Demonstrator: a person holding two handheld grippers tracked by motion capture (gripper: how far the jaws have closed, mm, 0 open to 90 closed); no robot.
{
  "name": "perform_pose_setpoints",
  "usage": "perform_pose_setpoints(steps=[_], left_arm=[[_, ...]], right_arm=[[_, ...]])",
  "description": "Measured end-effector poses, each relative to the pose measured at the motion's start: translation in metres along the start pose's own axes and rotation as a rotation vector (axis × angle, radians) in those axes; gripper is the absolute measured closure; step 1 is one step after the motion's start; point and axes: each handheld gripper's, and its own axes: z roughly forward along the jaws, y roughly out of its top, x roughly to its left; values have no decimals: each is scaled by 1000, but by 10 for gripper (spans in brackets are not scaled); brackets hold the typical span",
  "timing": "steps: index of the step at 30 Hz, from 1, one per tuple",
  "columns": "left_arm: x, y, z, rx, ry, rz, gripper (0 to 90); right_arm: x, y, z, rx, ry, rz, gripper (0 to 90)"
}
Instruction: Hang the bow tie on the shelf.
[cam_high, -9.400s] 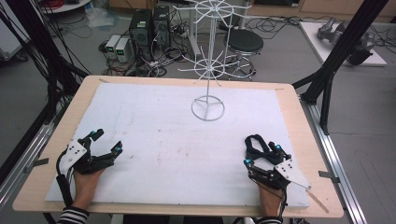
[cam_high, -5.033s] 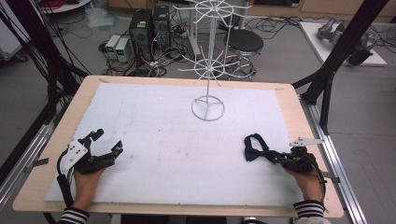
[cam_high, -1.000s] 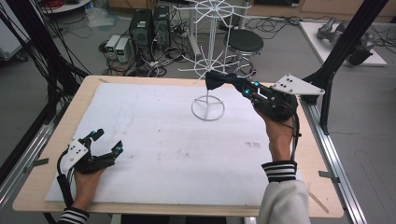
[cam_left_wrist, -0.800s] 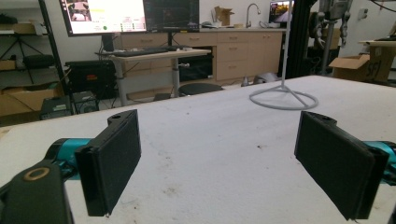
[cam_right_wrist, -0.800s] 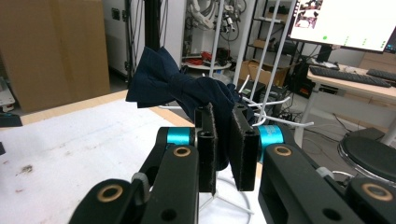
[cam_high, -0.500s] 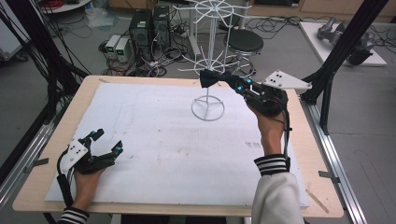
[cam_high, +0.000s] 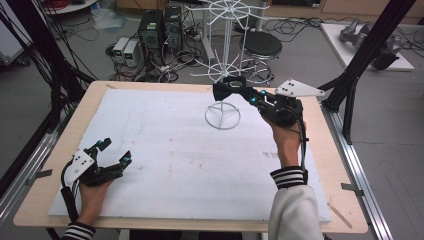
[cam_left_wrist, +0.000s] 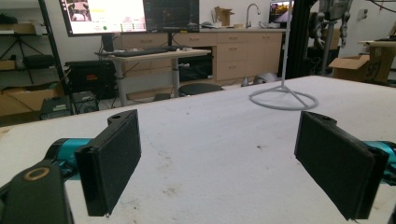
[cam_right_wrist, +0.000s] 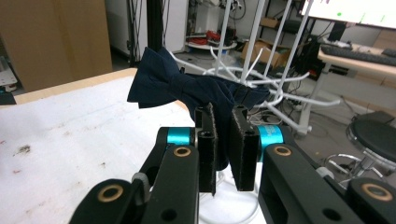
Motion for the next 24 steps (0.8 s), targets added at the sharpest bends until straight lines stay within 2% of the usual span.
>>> perform_pose_setpoints(steps=[14, 24], left_arm=[[0, 0, 0, -1, 0, 1, 149], [0, 0, 0, -2, 0, 1, 149]], right_arm=[[0, -21, 14, 88, 23, 31, 825], [2, -26, 24, 124, 34, 34, 822]])
